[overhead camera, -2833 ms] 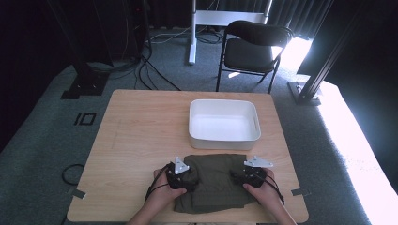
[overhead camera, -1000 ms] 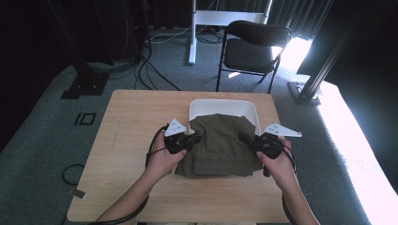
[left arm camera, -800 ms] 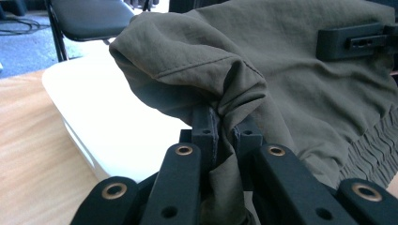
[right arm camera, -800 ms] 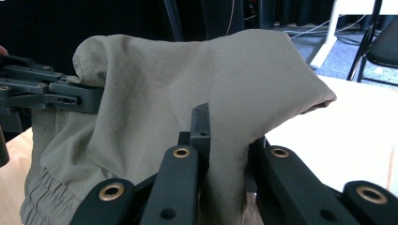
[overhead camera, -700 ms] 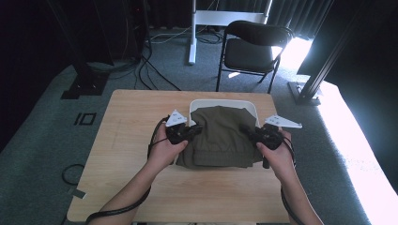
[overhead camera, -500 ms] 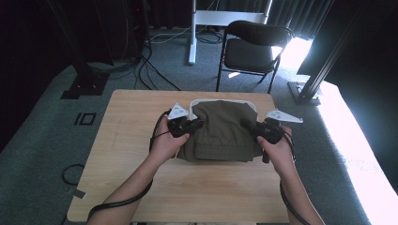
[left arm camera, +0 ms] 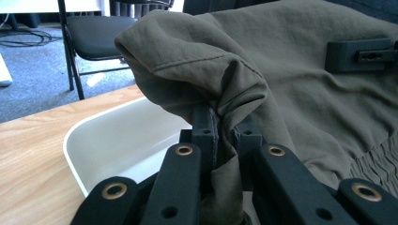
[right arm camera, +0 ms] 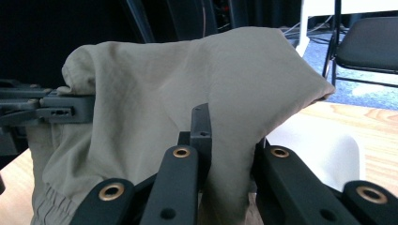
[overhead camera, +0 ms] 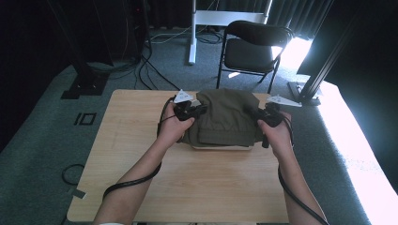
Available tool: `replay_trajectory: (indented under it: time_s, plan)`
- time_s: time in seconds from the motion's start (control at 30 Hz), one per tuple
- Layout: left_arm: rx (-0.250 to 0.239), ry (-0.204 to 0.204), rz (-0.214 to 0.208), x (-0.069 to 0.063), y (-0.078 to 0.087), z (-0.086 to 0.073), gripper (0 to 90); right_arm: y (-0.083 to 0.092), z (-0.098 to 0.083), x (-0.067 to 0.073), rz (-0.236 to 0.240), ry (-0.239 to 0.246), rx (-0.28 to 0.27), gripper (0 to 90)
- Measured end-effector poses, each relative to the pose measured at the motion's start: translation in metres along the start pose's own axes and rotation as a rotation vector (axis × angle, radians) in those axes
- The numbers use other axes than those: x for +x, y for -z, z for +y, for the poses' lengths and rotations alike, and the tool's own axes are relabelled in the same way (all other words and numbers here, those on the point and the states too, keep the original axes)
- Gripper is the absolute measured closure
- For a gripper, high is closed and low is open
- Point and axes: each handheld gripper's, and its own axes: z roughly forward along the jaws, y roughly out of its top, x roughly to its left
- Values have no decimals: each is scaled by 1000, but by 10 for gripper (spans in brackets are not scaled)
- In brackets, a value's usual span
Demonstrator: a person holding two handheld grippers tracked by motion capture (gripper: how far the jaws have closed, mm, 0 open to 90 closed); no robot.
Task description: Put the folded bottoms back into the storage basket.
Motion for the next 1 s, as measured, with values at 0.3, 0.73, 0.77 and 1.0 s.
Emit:
replay_trajectory:
  time_s: [0.3, 0.73, 0.77, 1.0]
  plan:
    - [-5, 30, 17, 18, -20, 13, 852, -23, 12, -16, -43, -42, 4, 816]
    - [52, 90, 21, 30, -55, 3, 853, -54, -5, -44, -105, -80, 48, 816]
    - [58, 97, 21, 31, -56, 1, 853, -56, -7, -46, -104, -84, 54, 816]
    - [121, 115, 55, 36, -65, -13, 852, -74, -23, -54, -117, -96, 105, 815]
